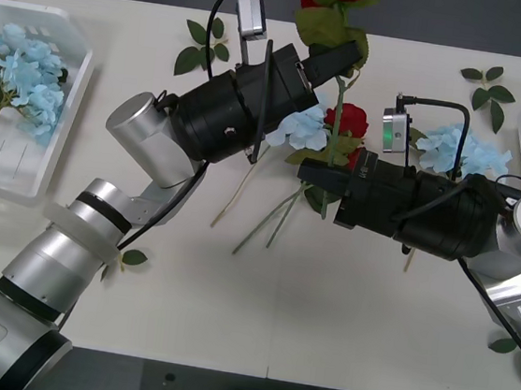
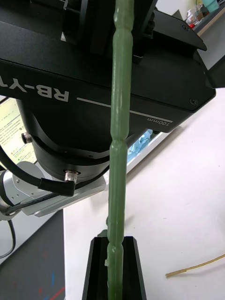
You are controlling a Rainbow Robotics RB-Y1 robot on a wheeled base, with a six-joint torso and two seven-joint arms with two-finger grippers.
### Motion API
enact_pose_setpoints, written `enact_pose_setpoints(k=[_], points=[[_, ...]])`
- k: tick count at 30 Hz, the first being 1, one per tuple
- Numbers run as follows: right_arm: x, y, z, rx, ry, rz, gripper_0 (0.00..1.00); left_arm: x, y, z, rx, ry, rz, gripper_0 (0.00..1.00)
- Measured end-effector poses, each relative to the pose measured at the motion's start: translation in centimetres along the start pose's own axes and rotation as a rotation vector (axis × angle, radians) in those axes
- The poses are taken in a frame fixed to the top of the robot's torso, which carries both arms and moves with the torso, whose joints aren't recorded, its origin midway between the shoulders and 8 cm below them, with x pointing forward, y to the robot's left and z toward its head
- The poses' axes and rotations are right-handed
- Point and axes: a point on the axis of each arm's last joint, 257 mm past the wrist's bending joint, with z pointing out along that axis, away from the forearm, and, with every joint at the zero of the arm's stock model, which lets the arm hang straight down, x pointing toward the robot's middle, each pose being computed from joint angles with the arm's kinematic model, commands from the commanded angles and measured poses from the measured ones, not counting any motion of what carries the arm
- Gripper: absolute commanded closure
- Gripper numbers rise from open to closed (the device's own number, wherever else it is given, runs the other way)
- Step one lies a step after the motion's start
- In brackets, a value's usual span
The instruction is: Put the red flowers into the right box and the blue flowers into the left box
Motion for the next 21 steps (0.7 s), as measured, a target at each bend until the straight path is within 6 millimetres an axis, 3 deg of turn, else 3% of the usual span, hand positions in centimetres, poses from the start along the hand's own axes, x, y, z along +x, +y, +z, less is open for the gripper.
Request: enact_pose_setpoints(k=[2, 5, 9, 14, 21], points=[[0.0, 0.0, 0.0, 0.000, 0.000, 0.000, 1.00, 0.0, 0.0, 0.0, -0.001, 0.000, 0.000, 0.59], [0.0, 0.0, 0.0, 0.000, 0.000, 0.000, 1.00, -0.1, 0.2, 0.0, -0.007, -0.004, 0.000, 0.44], [0.0, 0.0, 0.0, 0.000, 0.000, 0.000, 1.00, -0.2, 0.2, 0.0, -0.010, -0.005, 0.000, 0.39], [0.0, 0.0, 0.0, 0.000, 0.000, 0.000, 1.00, -0.7, 0.0, -1.2, 0.003, 0.013, 0.010, 0.25], [0.0, 0.0, 0.0, 0.001, 0.000, 0.000, 1.00, -1.9, -1.3, -6.6, 0.051, 0.083, 0.025, 0.20]])
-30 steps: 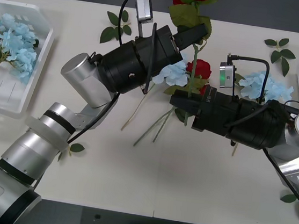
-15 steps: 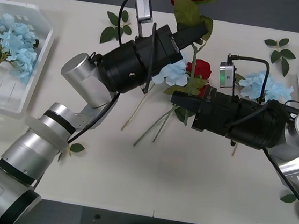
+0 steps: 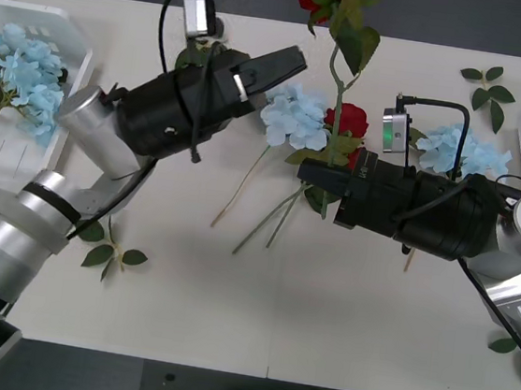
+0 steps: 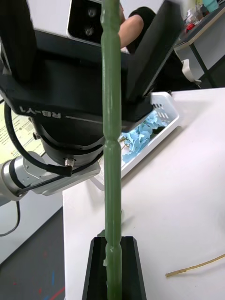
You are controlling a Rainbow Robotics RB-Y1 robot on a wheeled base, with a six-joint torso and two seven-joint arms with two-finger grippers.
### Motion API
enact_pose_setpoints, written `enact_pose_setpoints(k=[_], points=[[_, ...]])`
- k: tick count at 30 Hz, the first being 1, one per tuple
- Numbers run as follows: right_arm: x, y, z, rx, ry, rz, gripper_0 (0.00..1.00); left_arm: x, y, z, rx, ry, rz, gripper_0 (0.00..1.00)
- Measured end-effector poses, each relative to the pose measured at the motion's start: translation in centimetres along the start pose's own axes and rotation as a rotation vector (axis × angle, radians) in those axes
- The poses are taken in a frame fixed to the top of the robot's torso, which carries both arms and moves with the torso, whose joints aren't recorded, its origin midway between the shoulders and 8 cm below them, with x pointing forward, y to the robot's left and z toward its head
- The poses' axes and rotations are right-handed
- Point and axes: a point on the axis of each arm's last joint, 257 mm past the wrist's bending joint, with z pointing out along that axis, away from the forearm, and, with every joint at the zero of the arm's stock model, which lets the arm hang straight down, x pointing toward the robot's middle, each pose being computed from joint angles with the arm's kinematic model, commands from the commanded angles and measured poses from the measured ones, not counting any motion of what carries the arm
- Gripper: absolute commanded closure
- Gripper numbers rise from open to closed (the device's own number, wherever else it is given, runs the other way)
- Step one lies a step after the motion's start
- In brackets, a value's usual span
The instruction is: Put the red flowers into the right box and the blue flowers into the left box
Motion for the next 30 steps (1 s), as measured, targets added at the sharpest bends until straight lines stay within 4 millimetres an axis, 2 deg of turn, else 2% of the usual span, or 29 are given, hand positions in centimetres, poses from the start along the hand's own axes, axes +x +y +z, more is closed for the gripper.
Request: enact_pose_setpoints(k=[4, 8, 11, 14, 18, 20, 22, 24, 27, 30], points=[[-0.6, -1.0, -0.9, 0.029, 0.003, -0.015, 1.00, -0.1, -1.0, -3.8, 0.015, 0.038, -0.003, 0.20], [-2.1, -4.1, -5.0, 0.123, 0.077, 0.019, 1.00, -0.6, -0.5, -7.8, -0.044, 0.085, 0.027, 0.20], [-3.3, -7.5, -10.7, 0.276, 0.185, 0.134, 1.00, -0.7, 1.4, -11.0, -0.160, 0.188, 0.107, 0.20], [-4.4, -10.3, -18.5, 0.469, 0.326, 0.257, 1.00, -1.2, 4.1, -14.3, -0.312, 0.298, 0.205, 0.20], [-7.1, -14.0, -29.9, 0.737, 0.432, 0.310, 1.00, -1.8, 8.2, -17.4, -0.493, 0.480, 0.378, 0.20], [-7.8, -15.0, -35.6, 0.850, 0.471, 0.350, 1.00, -2.1, 10.3, -18.3, -0.566, 0.574, 0.479, 0.20], [-8.2, -15.9, -40.1, 0.951, 0.489, 0.376, 1.00, -2.4, 12.4, -18.5, -0.629, 0.649, 0.564, 0.20], [-8.1, -17.1, -44.3, 1.064, 0.521, 0.362, 1.00, -2.4, 14.5, -18.1, -0.711, 0.689, 0.576, 0.20], [-7.5, -18.1, -48.1, 1.167, 0.566, 0.339, 1.00, -1.5, 17.2, -16.6, -0.836, 0.688, 0.495, 0.20], [-7.3, -18.4, -49.6, 1.207, 0.594, 0.325, 1.00, 0.3, 19.2, -14.8, -0.898, 0.726, 0.507, 0.20]])
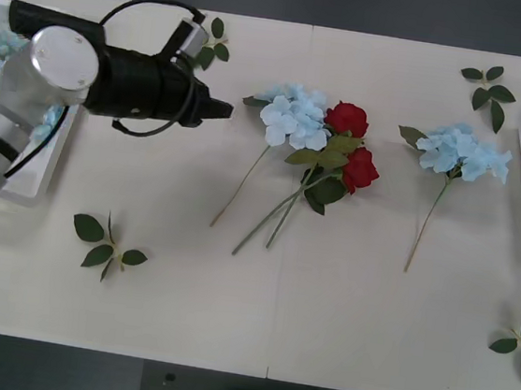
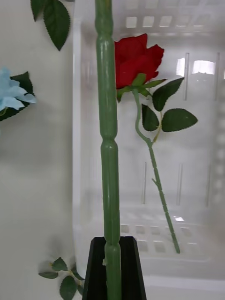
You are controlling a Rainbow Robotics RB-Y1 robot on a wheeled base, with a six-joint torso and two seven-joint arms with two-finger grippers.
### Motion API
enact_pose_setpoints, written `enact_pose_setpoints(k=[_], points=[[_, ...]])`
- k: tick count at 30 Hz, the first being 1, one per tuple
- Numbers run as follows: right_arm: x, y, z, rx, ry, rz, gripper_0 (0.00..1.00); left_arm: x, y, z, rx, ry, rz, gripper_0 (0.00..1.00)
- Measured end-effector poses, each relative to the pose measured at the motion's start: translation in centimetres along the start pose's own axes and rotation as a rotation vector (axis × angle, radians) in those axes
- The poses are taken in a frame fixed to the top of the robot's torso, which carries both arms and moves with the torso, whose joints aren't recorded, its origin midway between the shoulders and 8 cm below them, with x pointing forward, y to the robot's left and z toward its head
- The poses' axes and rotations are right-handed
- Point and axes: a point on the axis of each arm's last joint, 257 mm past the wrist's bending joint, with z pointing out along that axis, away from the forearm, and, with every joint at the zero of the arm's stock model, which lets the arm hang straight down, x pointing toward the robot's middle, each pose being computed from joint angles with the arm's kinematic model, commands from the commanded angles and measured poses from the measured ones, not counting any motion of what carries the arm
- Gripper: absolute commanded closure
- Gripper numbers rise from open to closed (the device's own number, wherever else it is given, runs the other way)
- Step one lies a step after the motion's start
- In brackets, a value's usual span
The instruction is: Put the red flowers into the right box and the blue flowers into the left box
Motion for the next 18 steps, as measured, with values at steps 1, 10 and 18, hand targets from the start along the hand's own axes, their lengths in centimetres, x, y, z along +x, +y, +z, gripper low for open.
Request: enact_pose_setpoints(k=[1, 10, 18], points=[[0.0, -0.5, 0.0, 0.018, -0.001, -0.006, 1.00, 0.4, 0.0, 1.0, -0.036, 0.027, 0.044, 0.20], [-0.7, -2.8, 0.8, 0.089, -0.056, -0.008, 0.72, 3.3, -4.8, 7.4, -0.142, 0.152, -0.020, 0.20], [-0.3, -3.5, 1.2, 0.112, -0.051, -0.013, 0.00, 6.3, -6.2, 10.5, -0.176, 0.209, 0.050, 0.20]])
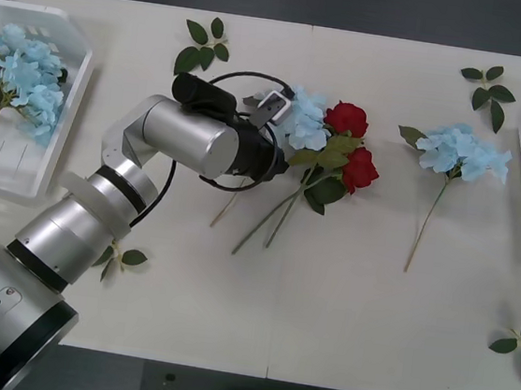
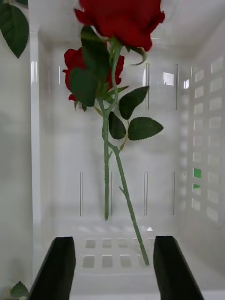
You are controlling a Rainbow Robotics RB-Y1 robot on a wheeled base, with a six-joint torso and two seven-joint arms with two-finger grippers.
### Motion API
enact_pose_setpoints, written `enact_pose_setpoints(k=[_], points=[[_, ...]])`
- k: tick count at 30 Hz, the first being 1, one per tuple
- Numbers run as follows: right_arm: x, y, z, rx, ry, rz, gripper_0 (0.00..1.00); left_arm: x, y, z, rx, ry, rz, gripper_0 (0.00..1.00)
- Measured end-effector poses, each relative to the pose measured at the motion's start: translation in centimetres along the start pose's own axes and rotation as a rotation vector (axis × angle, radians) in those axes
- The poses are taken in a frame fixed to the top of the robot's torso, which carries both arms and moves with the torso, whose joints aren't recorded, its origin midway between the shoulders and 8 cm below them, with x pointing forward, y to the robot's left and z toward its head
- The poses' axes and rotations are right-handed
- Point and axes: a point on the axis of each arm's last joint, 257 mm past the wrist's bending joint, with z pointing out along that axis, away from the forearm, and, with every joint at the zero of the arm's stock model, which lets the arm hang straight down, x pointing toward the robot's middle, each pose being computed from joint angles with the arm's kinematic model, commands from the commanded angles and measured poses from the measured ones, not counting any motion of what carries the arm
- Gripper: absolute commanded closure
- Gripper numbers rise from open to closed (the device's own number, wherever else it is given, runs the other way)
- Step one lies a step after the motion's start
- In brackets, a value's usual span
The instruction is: Put the red flowers into the right box and the blue flowers into the left box
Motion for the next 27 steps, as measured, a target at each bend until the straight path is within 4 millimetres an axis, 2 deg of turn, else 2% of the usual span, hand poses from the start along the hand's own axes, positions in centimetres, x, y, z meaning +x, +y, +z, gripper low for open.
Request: enact_pose_setpoints(k=[4, 7, 8, 10, 11, 12, 13, 17, 20, 23, 27], points=[[0.0, 0.4, 0.0, -0.015, 0.000, 0.008, 0.00, 0.8, -0.3, 1.1, -0.003, 0.008, -0.018, 0.21], [0.4, 3.0, 0.4, -0.107, 0.010, 0.056, 0.00, 1.0, 0.0, 1.5, -0.014, 0.011, -0.020, 0.35], [0.5, 4.5, 0.6, -0.155, 0.012, 0.078, 0.00, 1.0, 0.2, 1.6, -0.021, 0.012, -0.013, 0.44], [0.7, 7.4, 1.5, -0.234, 0.010, 0.095, 0.00, 1.1, 0.4, 1.6, -0.029, 0.016, -0.001, 0.71], [0.7, 8.9, 2.0, -0.267, 0.003, 0.094, 0.00, 1.1, 0.4, 1.6, -0.030, 0.017, 0.002, 0.79], [0.6, 10.6, 2.6, -0.300, -0.009, 0.092, 0.00, 1.2, 0.3, 1.7, -0.029, 0.018, 0.005, 0.96], [0.4, 12.4, 3.2, -0.334, -0.025, 0.088, 0.00, 1.2, 0.2, 1.7, -0.028, 0.020, 0.009, 1.00], [0.6, 19.6, 6.0, -0.424, -0.064, 0.075, 0.00, 1.6, 0.1, 1.8, -0.034, 0.029, 0.026, 1.00], [0.9, 23.8, 7.9, -0.441, -0.062, 0.170, 0.00, 1.7, 0.5, 2.0, -0.045, 0.025, 0.028, 1.00], [1.0, 27.2, 9.5, -0.448, -0.049, 0.258, 0.00, 1.9, 0.8, 2.1, -0.050, 0.022, 0.024, 1.00], [0.8, 30.1, 12.3, -0.373, -0.058, 0.179, 0.00, 2.0, 1.1, 2.1, -0.062, 0.025, 0.036, 1.00]])
